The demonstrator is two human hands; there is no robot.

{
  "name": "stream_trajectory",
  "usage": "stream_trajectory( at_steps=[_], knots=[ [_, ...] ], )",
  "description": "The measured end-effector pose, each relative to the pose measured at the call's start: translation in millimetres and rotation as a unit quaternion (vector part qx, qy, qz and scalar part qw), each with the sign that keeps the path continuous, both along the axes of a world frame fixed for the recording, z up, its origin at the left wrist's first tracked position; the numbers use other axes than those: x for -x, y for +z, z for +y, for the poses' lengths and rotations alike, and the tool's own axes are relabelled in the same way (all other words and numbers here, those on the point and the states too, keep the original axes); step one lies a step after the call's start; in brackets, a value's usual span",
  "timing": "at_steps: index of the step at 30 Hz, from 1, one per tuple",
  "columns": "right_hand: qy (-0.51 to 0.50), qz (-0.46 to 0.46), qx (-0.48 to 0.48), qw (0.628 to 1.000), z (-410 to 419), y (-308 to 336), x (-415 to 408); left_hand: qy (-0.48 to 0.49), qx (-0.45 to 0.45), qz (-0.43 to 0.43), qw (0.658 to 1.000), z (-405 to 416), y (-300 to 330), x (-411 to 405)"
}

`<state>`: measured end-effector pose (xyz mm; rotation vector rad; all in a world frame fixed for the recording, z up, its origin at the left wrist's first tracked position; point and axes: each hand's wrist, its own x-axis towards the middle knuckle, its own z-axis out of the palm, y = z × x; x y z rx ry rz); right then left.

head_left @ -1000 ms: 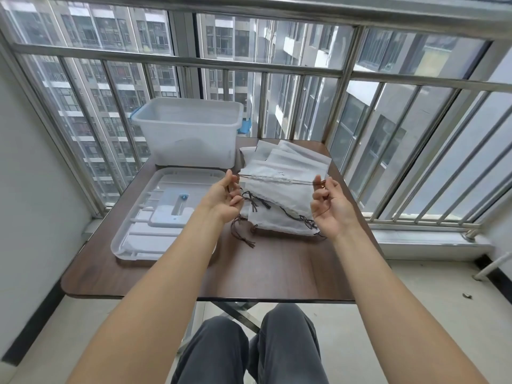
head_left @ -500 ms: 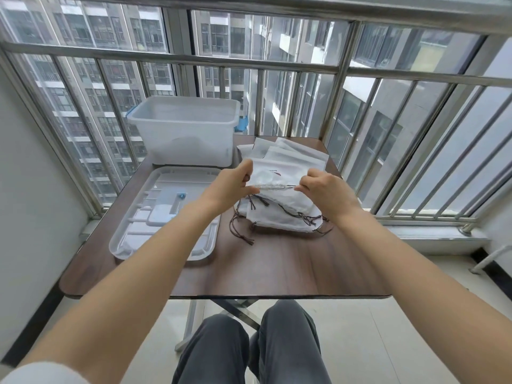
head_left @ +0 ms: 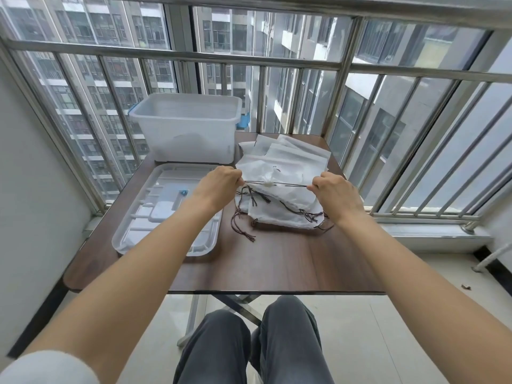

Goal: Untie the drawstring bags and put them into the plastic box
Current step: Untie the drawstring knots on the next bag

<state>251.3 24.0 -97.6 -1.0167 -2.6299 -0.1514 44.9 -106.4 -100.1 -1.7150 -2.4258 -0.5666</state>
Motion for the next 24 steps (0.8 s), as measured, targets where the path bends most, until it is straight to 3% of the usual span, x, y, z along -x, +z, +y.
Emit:
stream_trajectory(
  at_steps=[4,7,9,12,16,19,24],
  knots=[
    [-0.057,0.031,0.09,0.994,1,-4,4,0.045,0.027,-0.048,0.997,1,-1,-6],
    [-0.029,0.094,0.281,0.955,-2,5,7,0.029,0.017,-0.261,0.965,0,2,-10],
    [0.011,0.123,0.414,0.902,-11,12,9,0.023,-0.01,-0.405,0.914,-3,5,-14],
    [0.038,0.199,0.555,0.807,-23,14,12,0.013,-0.023,-0.534,0.845,-3,8,-21],
    [0.062,0.361,0.704,0.609,-34,13,17,-0.028,-0.067,-0.723,0.687,2,7,-32],
    [0.079,0.412,0.754,0.506,-39,16,20,-0.062,-0.073,-0.747,0.658,6,8,-36],
    [0.098,0.433,0.789,0.425,-51,16,26,-0.081,-0.081,-0.737,0.667,11,6,-41]
  ],
)
